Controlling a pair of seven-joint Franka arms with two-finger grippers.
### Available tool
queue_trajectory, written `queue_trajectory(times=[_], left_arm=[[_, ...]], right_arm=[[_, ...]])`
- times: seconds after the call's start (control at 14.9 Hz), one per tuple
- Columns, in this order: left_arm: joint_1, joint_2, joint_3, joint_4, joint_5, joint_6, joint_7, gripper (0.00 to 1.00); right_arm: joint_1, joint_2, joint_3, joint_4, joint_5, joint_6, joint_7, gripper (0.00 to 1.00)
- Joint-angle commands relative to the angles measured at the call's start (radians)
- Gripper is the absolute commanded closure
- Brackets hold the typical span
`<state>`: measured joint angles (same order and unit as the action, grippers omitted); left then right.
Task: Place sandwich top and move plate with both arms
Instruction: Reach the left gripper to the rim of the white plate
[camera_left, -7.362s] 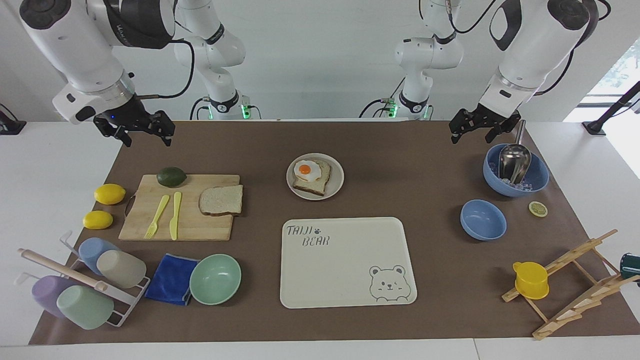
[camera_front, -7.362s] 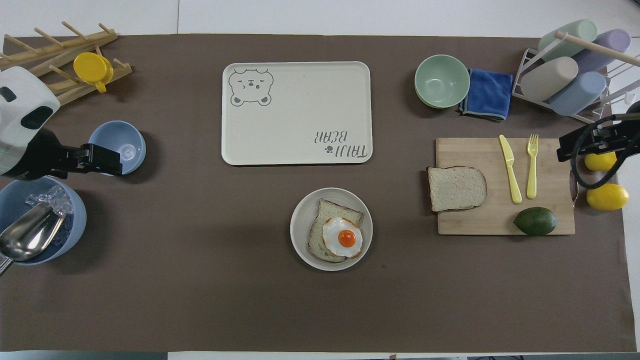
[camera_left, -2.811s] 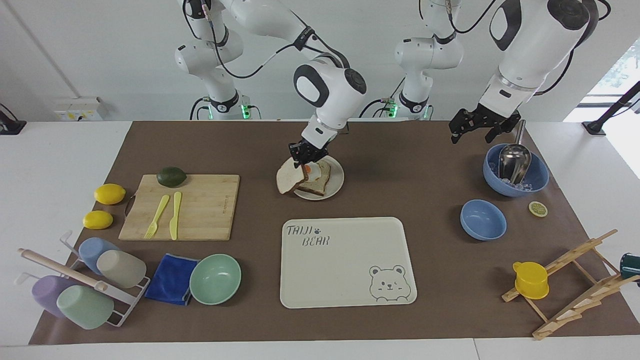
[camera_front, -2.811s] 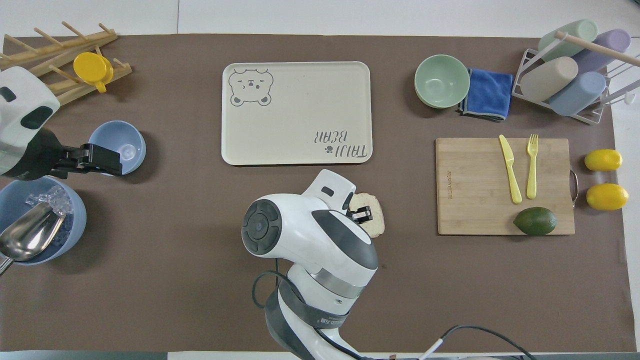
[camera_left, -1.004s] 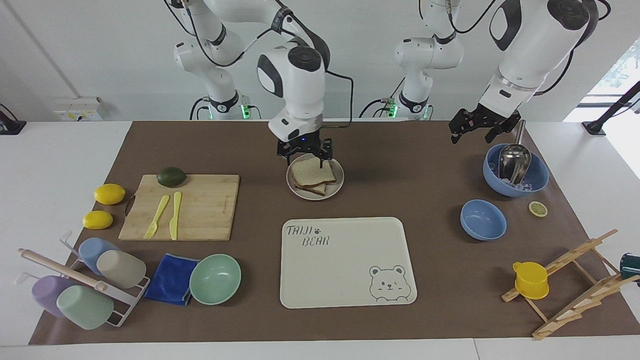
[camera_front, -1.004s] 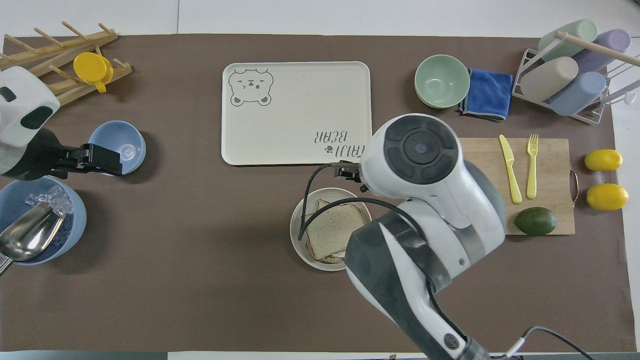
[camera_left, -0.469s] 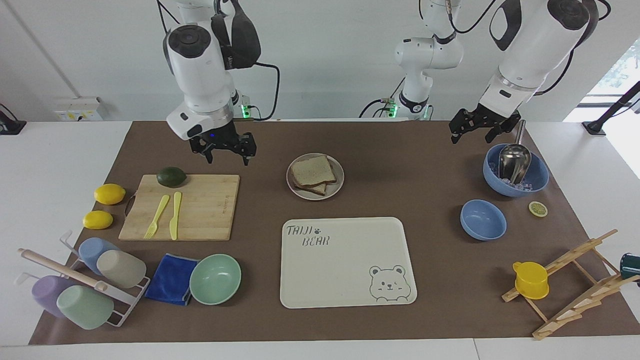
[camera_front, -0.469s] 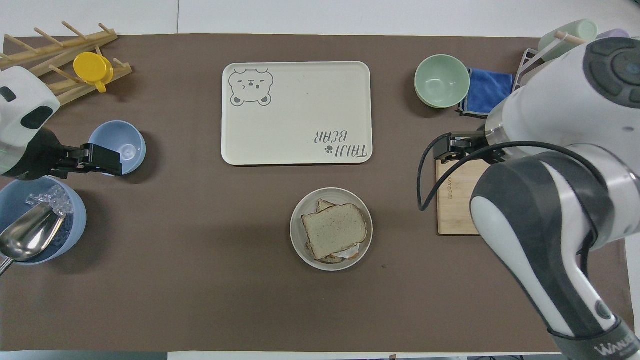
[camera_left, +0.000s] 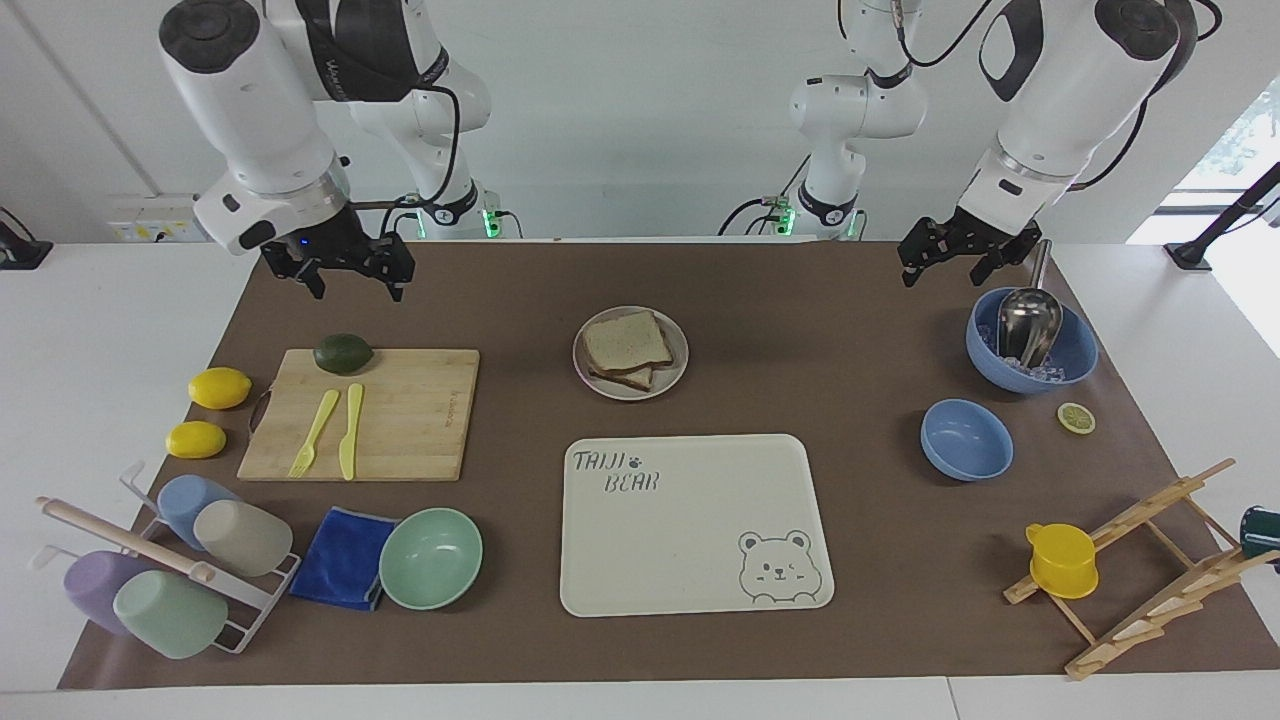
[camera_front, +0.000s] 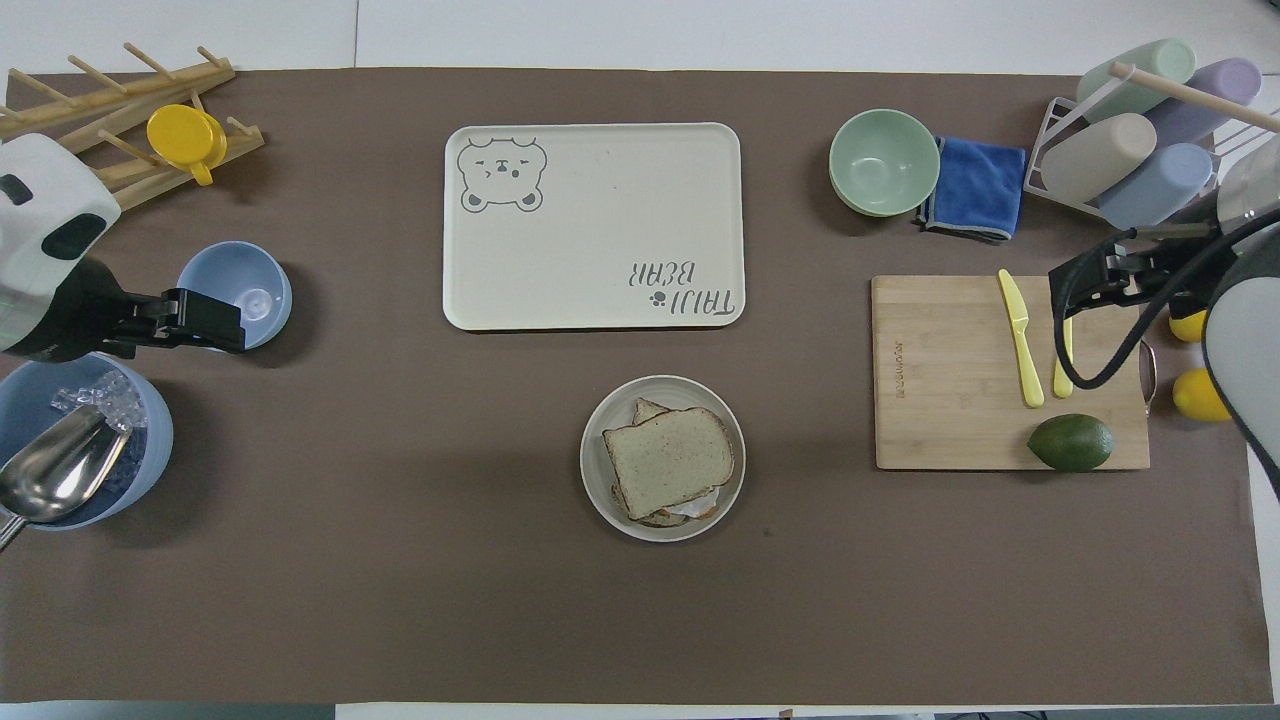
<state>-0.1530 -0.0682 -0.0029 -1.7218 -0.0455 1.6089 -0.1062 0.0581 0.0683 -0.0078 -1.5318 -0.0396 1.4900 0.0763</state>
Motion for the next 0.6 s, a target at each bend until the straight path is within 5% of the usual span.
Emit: queue_trajectory(times=[0.0,0.27,0.54], left_arm=[[-0.014,-0.028,-0.011,-0.013,0.0,-0.017,-0.004,0.0],[-0.068,-0.053,-0.015,-0.064,-0.007,0.018,0.003,0.0],[-0.152,-0.122,-0.017,-0.234,-0.02,0.149,-0.004,0.0]], right_arm=[[0.006,-0.025,-0.001,-0.05,0.014,0.018,-0.016,0.0],[0.006,-0.035,-0.015,-0.079,0.02,0.013,-0.021,0.0],[-0.001,-0.041,-0.03,-0.085,0.026,0.0,-0.023,0.0]])
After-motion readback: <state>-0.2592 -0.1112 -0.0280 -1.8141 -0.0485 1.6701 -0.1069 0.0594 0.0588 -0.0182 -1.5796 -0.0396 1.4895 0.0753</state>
